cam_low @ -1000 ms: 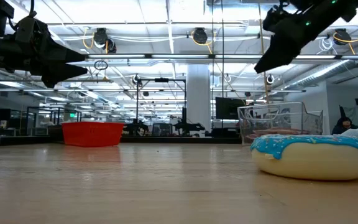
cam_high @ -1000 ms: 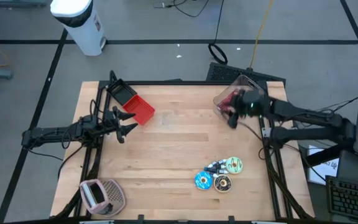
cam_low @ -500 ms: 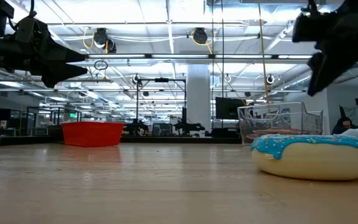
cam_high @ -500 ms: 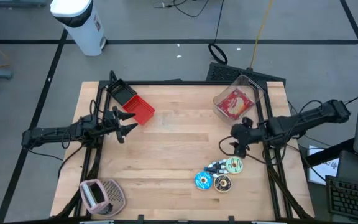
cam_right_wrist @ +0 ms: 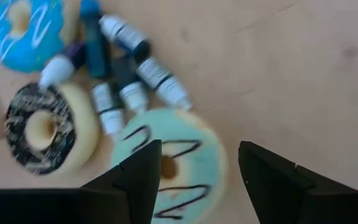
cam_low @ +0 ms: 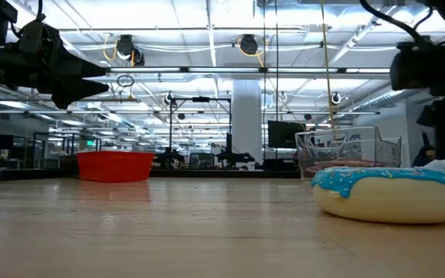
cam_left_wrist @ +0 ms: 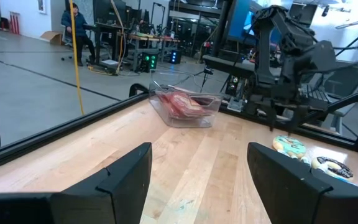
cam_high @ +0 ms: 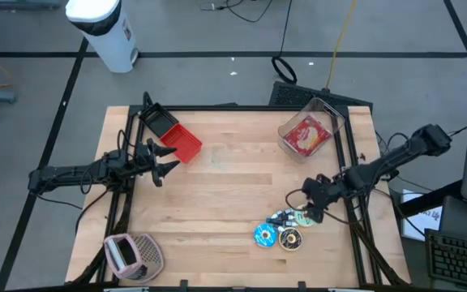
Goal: Pick & Place Food Item
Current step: Put the green donut into the black bin
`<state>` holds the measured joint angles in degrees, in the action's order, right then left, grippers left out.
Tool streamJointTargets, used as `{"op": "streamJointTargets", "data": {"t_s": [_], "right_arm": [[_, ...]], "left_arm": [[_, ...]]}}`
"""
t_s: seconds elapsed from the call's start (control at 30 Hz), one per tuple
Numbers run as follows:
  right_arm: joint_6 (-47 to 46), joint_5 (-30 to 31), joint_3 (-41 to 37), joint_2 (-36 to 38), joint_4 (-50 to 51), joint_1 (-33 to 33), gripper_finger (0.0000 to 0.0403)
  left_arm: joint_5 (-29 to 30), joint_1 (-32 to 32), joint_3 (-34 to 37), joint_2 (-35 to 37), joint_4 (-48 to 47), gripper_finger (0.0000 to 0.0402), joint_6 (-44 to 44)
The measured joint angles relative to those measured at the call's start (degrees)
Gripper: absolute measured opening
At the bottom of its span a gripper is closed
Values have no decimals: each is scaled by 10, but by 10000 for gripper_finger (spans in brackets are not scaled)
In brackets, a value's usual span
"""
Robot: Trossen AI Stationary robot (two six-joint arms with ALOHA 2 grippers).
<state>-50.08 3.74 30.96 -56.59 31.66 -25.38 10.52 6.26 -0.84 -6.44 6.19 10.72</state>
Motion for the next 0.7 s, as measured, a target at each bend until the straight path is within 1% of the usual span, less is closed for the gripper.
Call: {"op": "streamJointTargets", "data": {"t_s": [0.13, 0.33, 0.47, 0.7], "right_arm": [[-16, -26, -10, -13, -10, -23, 194], [-17, -9, -10, -53, -11, -38, 192], [-8, -9, -10, -89, -11, -40, 190], [4, -8, -8, -125, -14, -38, 175]], "left_arm": [[0, 0, 0, 0, 0, 267, 0], [0, 0, 0, 0, 0, 267, 0], [0, 0, 0, 0, 0, 267, 0], [0, 0, 0, 0, 0, 267, 0]]}}
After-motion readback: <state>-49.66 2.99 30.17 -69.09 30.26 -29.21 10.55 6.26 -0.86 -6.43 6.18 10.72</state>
